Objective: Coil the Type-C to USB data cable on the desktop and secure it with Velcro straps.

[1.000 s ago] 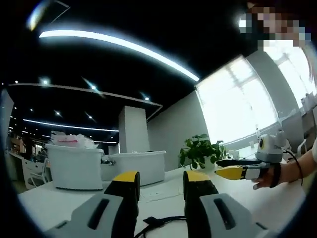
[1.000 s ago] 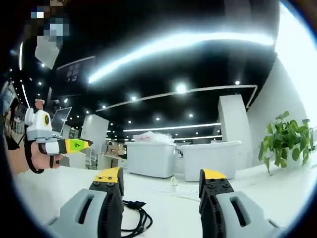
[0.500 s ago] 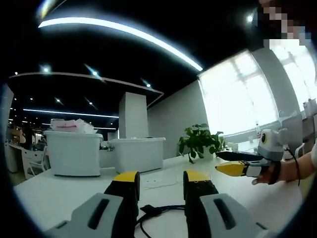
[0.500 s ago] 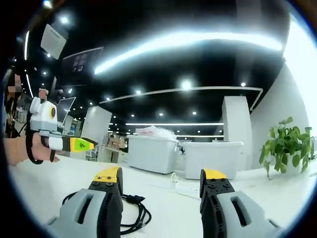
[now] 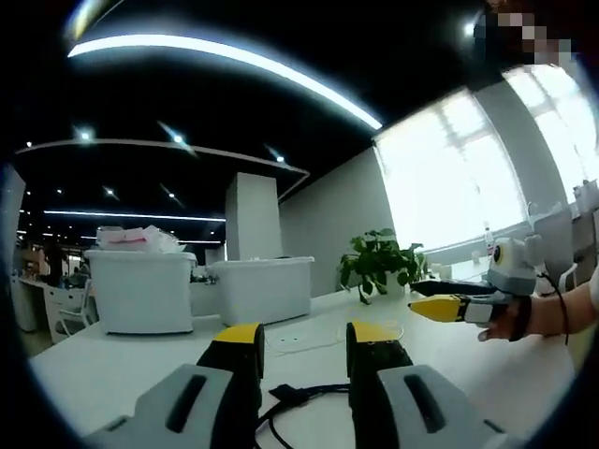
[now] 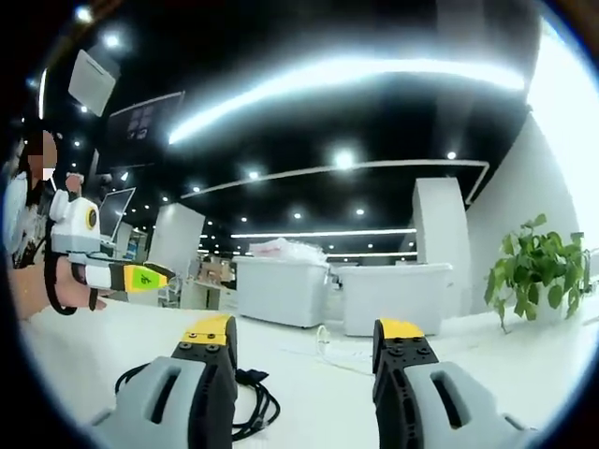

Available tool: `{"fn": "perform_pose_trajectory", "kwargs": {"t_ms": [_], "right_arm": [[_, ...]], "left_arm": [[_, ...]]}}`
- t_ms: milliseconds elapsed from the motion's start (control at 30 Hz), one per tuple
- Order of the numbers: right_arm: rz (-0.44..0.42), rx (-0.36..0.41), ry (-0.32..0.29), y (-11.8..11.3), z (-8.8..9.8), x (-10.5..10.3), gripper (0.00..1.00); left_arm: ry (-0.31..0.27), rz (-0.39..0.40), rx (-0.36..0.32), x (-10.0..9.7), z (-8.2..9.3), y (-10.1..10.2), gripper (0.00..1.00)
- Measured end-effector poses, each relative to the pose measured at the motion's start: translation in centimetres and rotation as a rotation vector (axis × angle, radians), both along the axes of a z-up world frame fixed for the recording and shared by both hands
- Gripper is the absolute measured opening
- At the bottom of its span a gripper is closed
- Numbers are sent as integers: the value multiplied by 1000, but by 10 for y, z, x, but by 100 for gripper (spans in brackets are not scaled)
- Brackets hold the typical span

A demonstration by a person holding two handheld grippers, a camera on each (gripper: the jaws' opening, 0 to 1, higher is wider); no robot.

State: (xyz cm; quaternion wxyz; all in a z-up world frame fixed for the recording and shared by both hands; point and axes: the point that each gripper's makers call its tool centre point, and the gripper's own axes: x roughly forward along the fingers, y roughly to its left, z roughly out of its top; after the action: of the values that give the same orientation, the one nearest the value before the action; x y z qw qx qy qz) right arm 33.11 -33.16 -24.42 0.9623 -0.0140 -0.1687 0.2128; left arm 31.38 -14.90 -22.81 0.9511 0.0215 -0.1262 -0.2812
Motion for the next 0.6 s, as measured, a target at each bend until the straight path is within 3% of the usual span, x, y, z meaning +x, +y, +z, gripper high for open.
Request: {"fn": "perform_pose_trajectory", "kwargs": {"t_ms": [267, 600], "right_arm": [[-5, -4, -13, 0, 2, -2, 50], [-21, -2, -3, -5, -1, 1, 54]], "left_arm": [[25, -14, 16, 1, -7, -6, 37], [38, -24, 26, 0, -11, -10, 37]]}}
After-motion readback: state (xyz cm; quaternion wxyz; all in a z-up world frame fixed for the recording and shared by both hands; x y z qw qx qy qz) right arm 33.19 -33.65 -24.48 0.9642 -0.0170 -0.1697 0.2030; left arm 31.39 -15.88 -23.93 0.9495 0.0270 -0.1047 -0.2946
